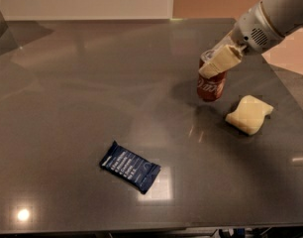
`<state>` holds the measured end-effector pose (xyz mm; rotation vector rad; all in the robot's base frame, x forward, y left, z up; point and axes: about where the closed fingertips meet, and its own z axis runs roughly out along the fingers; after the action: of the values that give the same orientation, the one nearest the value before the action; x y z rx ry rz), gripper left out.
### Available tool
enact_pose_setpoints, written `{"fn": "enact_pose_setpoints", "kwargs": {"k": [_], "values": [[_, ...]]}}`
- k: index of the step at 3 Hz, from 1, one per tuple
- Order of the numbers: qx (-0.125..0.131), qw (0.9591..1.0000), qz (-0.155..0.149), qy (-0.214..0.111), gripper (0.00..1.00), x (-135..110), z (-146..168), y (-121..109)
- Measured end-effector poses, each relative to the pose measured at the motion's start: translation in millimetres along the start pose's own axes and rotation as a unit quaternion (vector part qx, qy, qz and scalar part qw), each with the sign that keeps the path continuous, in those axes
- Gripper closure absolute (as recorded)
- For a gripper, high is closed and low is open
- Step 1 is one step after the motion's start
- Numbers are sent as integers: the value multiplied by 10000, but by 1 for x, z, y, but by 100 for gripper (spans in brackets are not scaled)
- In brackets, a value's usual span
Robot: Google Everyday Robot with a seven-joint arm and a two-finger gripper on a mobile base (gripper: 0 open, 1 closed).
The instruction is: Move coke can near sponge
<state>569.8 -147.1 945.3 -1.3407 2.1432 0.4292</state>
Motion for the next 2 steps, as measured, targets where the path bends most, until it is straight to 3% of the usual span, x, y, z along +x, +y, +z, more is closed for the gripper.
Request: {"fn": "enact_pose_setpoints", "kwargs": {"k": [1,2], "values": [[43,9996,289,-19,100,25,-5,-6],[75,9987,499,-10,84,44,-6,-10]]}}
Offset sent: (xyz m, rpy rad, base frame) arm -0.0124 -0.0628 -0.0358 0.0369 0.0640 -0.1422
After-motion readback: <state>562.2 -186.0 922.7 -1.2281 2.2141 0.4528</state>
